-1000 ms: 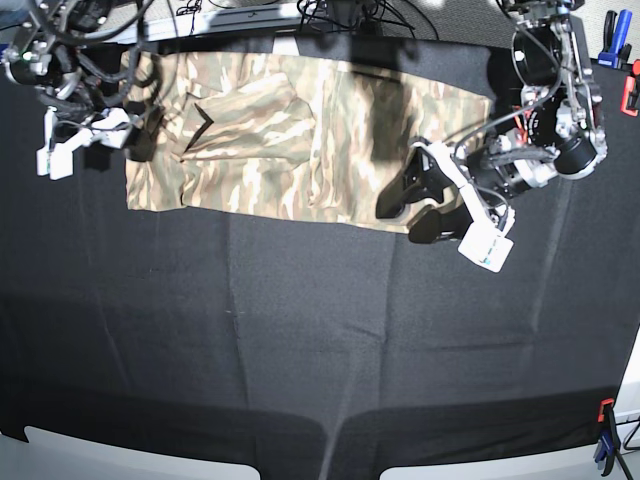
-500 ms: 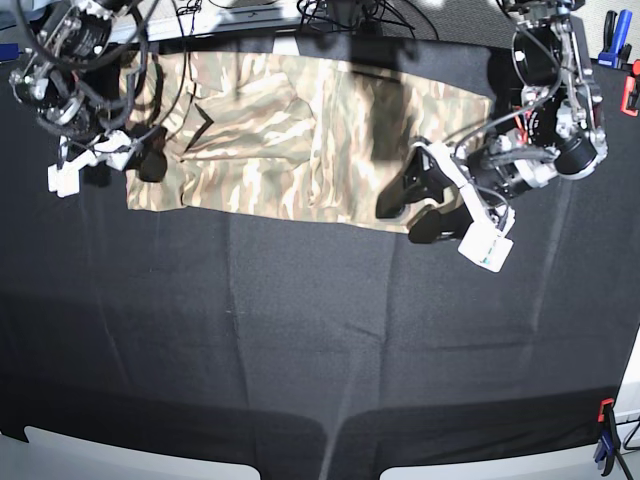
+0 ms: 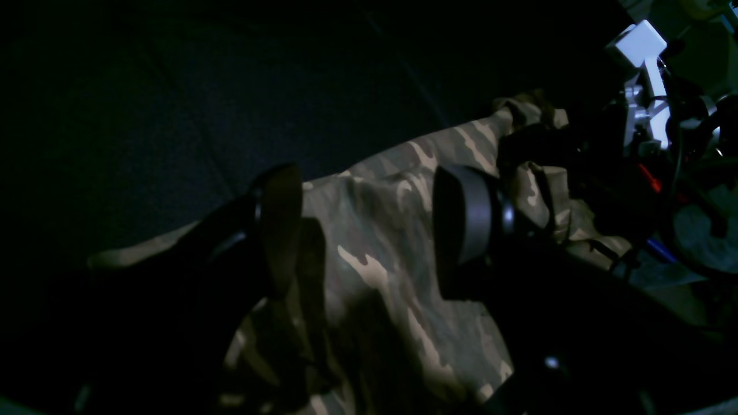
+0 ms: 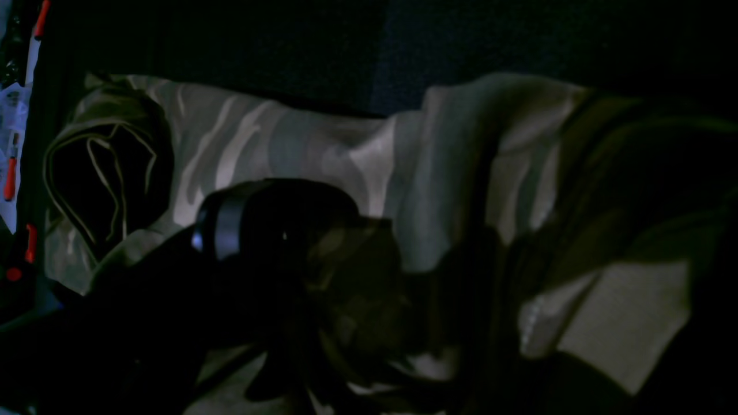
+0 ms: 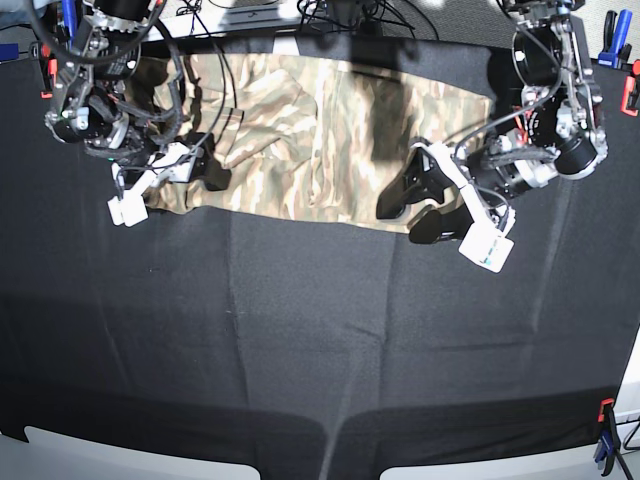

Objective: Layout the t-shirt on the table in an organized manner, then fold the t-shirt properly
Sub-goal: 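Grasp the other strip end with the right gripper and lift it, then fold the held end over onto the shirt with the right gripper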

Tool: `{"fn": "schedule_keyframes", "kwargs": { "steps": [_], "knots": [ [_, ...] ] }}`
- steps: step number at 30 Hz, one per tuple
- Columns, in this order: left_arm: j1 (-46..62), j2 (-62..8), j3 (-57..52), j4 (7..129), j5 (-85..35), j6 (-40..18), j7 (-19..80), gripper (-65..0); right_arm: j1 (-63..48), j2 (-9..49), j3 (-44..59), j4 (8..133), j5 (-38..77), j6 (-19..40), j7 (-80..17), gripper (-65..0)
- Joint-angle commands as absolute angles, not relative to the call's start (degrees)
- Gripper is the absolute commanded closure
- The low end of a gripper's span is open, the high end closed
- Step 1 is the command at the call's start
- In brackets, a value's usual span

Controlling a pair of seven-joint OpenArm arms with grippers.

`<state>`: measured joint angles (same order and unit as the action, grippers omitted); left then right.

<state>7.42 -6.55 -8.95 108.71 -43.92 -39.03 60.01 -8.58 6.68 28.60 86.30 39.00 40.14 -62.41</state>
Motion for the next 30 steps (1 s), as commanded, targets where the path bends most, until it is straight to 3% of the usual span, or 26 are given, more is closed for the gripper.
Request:
{"fn": "schedule_keyframes", "kwargs": {
  "steps": [1, 13, 16, 21, 30],
  "knots": [
    [6.8, -6.7, -9.0, 109.8, -45.4, -39.0, 58.7, -33.5, -8.7, 6.9, 28.7, 86.5, 37.5, 40.0, -64.6, -47.2],
    [6.8, -6.7, -9.0, 109.8, -45.5, -39.0, 58.7, -33.5, -8.6, 7.4, 32.4, 86.6, 38.0, 40.0, -64.6, -45.6],
    [6.8, -6.7, -9.0, 109.8, -45.5, -39.0, 58.7, -33.5, -8.6, 7.5, 33.8, 86.6, 38.1, 40.0, -64.6, -34.2],
    [6.8, -6.7, -9.0, 109.8, -45.5, -39.0, 58.7, -33.5, -8.4, 7.5, 36.6, 87.3, 38.1, 40.0, -64.6, 0.0],
    [6.8, -6.7, -9.0, 109.8, -45.5, -39.0, 58.7, -33.5, -2.7, 7.6, 41.7, 88.7, 35.0, 40.0, -64.6, 0.0]
  ]
}}
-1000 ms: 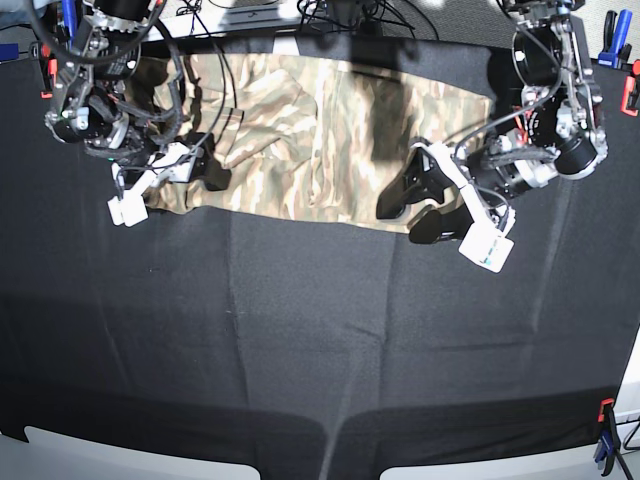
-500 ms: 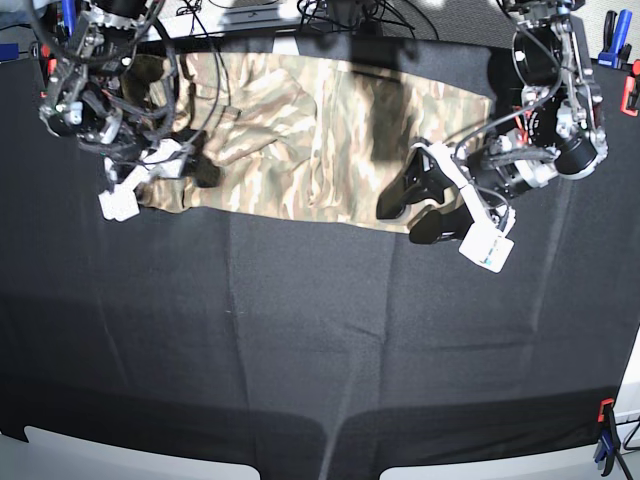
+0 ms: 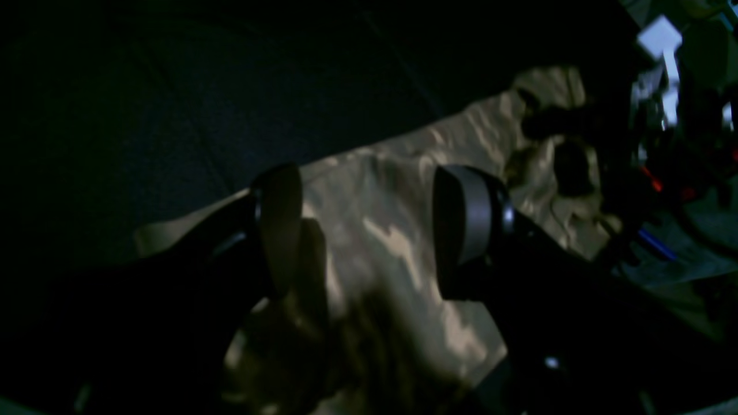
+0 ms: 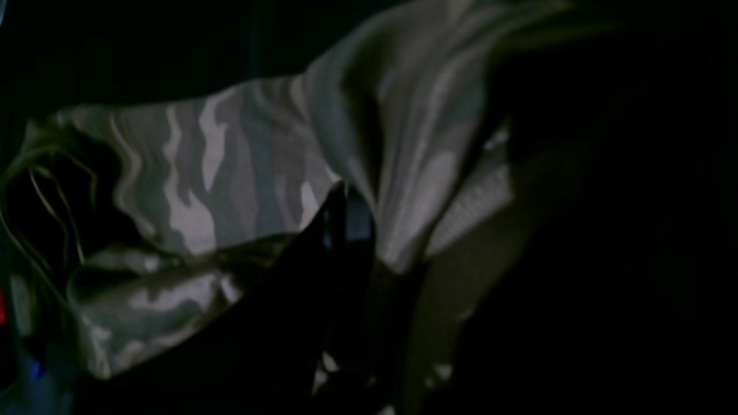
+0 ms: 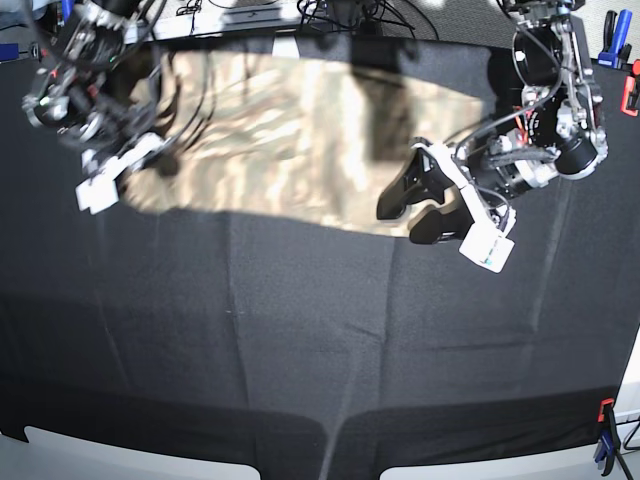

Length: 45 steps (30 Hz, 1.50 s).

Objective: Layout the t-shirt on the table in an organized manner, then fold the t-shirt properly
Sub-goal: 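Fold the held end over onto the shirt with the right gripper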

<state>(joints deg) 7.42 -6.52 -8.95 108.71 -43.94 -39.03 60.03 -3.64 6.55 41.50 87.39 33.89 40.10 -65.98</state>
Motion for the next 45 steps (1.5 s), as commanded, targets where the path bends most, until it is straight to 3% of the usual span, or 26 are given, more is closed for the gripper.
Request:
{"fn": "schedule_keyframes", "kwargs": {
  "steps": [1, 9, 18, 45],
  "knots": [
    [6.8, -6.7, -9.0, 109.8, -45.5, -39.0, 58.7, -33.5, -1.5, 7.7, 42.2, 88.7, 33.5, 40.0, -64.6, 0.0],
    [6.8, -6.7, -9.0, 109.8, -45.5, -39.0, 58.7, -33.5, 6.0, 15.0, 42.7, 88.6, 29.2, 39.7, -64.6, 0.0],
    [6.8, -6.7, -9.0, 109.8, -45.9, -39.0, 58.7, -33.5, 13.4, 23.5, 42.7, 88.6, 28.5, 32.5, -64.7, 0.0],
    [6.8, -6.7, -9.0, 109.8, -48.4, -39.0, 60.4, -33.5, 14.3, 5.2, 31.1, 88.9, 32.4, 27.8, -65.1, 0.0]
  ]
}}
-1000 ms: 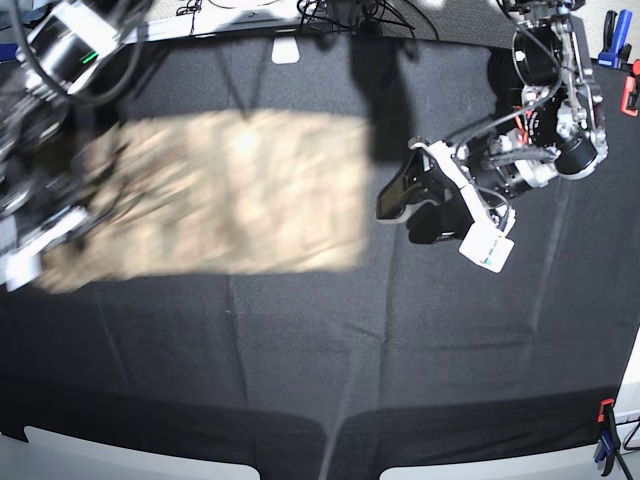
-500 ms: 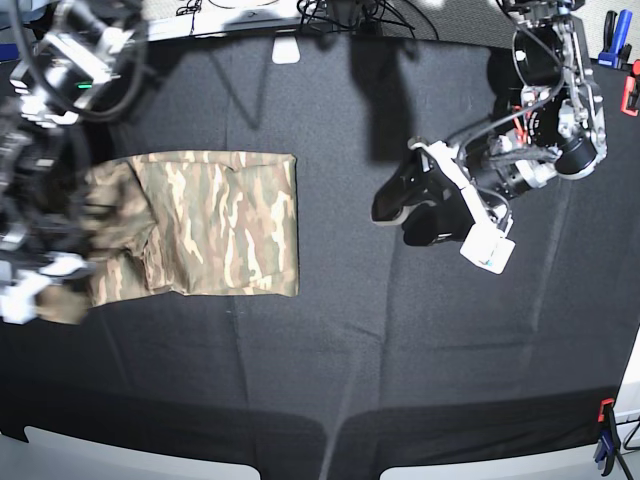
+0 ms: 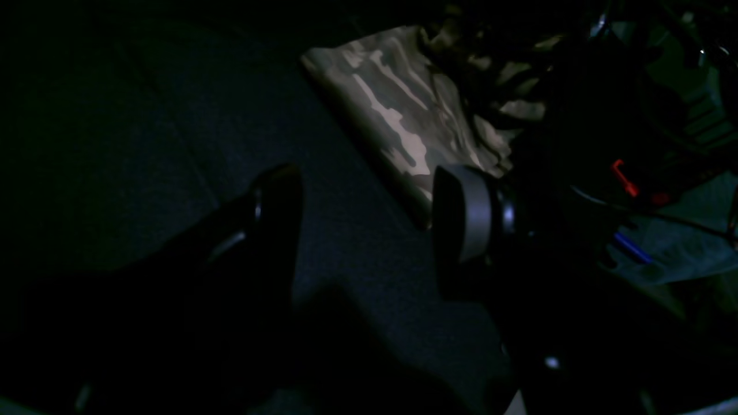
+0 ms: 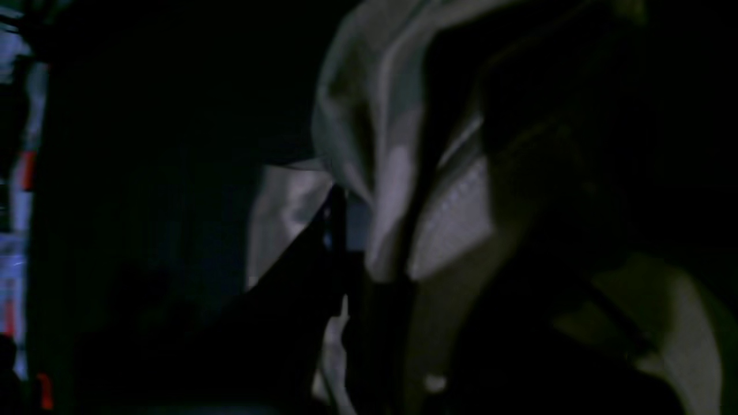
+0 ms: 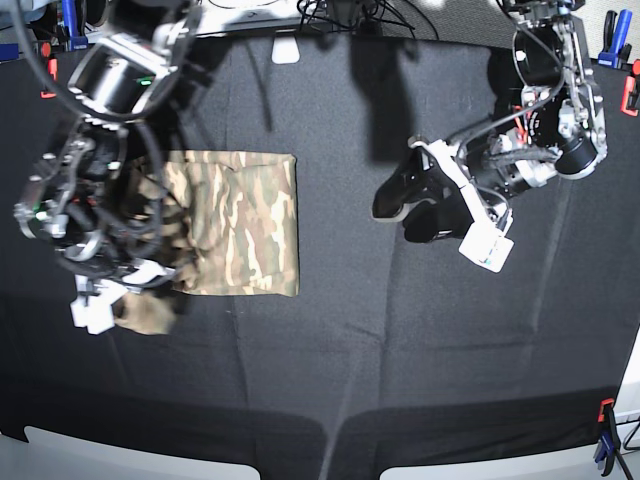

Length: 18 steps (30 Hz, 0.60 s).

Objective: Layout the t-shirt on the table in an organized manner, then fold the t-shirt properly
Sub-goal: 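Fold the held end over onto the shirt with the right gripper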

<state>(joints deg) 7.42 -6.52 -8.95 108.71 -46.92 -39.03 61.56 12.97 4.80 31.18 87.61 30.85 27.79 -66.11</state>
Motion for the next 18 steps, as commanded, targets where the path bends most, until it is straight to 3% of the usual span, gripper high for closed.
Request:
{"fn": "schedule_keyframes", "kwargs": {
  "steps": [1, 13, 16, 18],
  "knots": [
    [6.8, -6.7, -9.0, 109.8, -48.4, -39.0, 60.5, -33.5, 14.3, 4.7, 31.1, 88.9, 33.2, 27.8, -65.1, 0.0],
    [6.8, -6.7, -9.0, 109.8, -48.4, -39.0, 61.7, -33.5, 14.3, -1.0, 31.1, 88.9, 33.6, 27.9, -65.1, -0.7],
    [6.8, -6.7, -9.0, 109.8, -48.4, -39.0, 61.9, -33.5, 14.3, -1.5, 31.1, 88.9, 33.7, 27.8, -65.1, -19.1],
    [6.8, -6.7, -9.0, 109.8, -48.4, -39.0, 61.9, -33.5, 14.3, -2.0, 31.1, 89.1, 34.5, 27.8, -65.2, -25.3]
  ]
}}
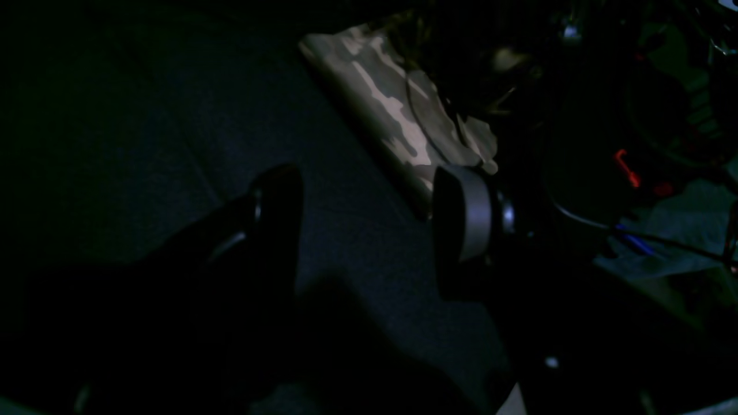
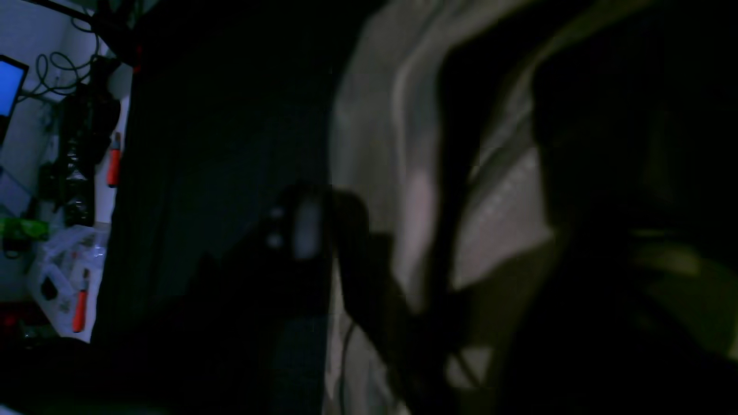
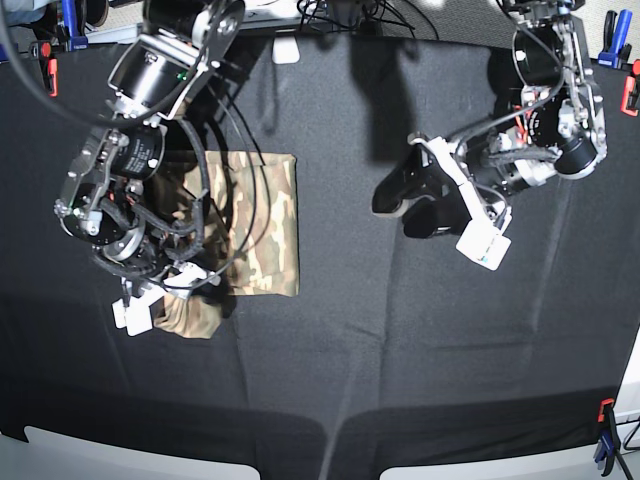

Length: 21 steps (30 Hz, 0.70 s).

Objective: Layout the t-shirt on the table in an organized manner, then fold the t-shirt properly
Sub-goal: 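Fold the held end over onto the shirt with the right gripper, then drag the folded bundle away from the arm bases with the right gripper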

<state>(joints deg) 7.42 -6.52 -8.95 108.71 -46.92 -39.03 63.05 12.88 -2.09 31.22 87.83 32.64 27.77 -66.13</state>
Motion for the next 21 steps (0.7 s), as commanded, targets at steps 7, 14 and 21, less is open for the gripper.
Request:
{"fn": "schedule_keyframes", "kwargs": {
  "steps": [7, 14, 21],
  "knots": [
    [6.8, -6.7, -9.0, 109.8, -48.2, -39.0, 61.9, -33.5, 14.2, -4.4, 30.9, 92.3, 45.7, 27.9, -65.2, -25.5],
    [6.8, -6.7, -9.0, 109.8, -48.2, -39.0, 61.9, -33.5, 14.1, -9.0, 26.5, 94.4, 48.8, 28.1, -65.2, -25.5],
    [6.8, -6.7, -9.0, 109.8, -48.1, -39.0, 62.1, -33.5, 15.6, -9.0, 17.6, 94.7, 51.5, 30.2, -65.1, -25.5]
  ]
}}
